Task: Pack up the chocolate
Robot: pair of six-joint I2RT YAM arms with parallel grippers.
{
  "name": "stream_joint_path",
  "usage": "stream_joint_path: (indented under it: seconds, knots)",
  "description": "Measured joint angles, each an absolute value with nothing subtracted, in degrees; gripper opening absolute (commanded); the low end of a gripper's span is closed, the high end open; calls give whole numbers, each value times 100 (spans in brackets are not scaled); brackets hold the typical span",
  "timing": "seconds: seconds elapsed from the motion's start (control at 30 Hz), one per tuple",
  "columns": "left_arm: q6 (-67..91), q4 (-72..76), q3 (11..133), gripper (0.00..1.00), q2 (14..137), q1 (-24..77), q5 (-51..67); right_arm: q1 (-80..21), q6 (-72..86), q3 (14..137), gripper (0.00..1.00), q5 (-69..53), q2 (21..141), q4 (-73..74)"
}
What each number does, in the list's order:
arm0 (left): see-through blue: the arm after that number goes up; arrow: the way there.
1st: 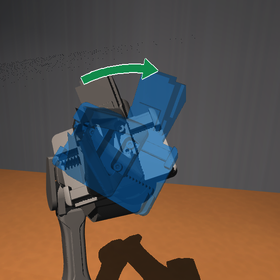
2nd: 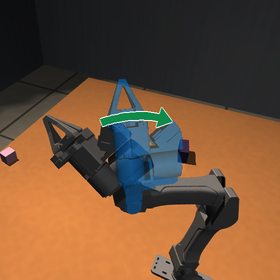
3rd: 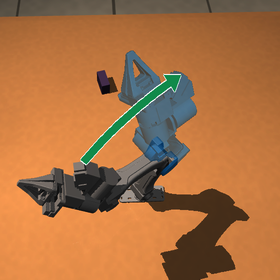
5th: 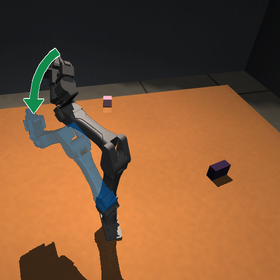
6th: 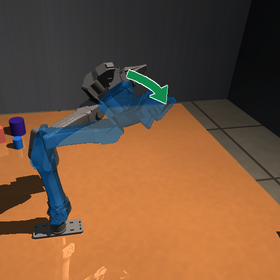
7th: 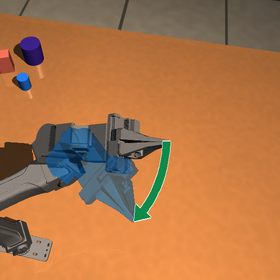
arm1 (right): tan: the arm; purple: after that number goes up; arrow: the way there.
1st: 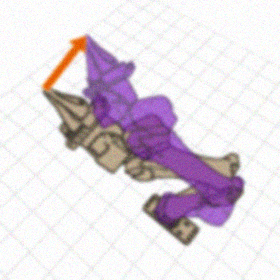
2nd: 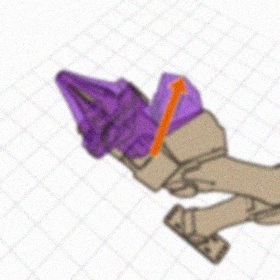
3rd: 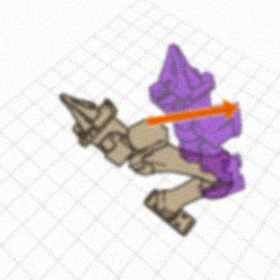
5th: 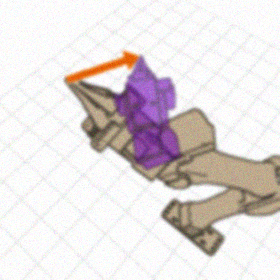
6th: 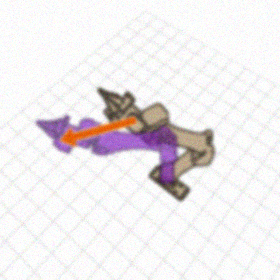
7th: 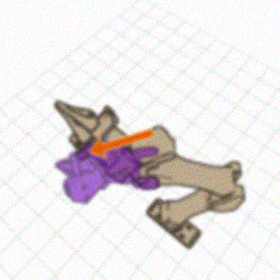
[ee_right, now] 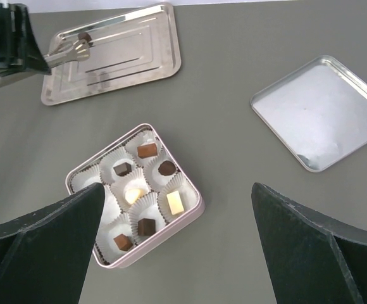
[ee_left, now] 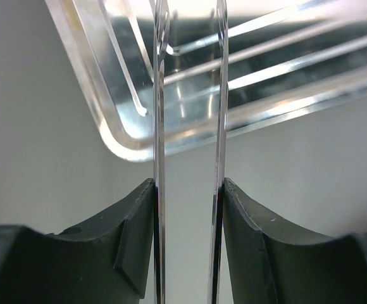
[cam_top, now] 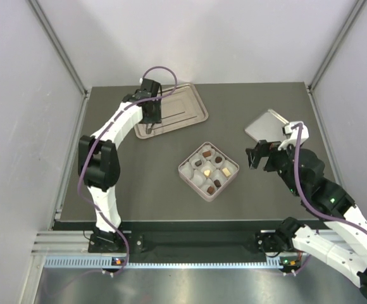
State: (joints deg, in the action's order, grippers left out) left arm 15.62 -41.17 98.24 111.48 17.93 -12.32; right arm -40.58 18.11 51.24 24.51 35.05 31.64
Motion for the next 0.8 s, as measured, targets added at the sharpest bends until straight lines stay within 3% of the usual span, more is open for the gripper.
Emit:
stream_joint_path:
  seconds: [0.8]
  knots:
    - [1824, -3636, 10538, 51, 12350, 1293, -1330, -4058, 1542, 4947, 100, 2438, 3739, 2875]
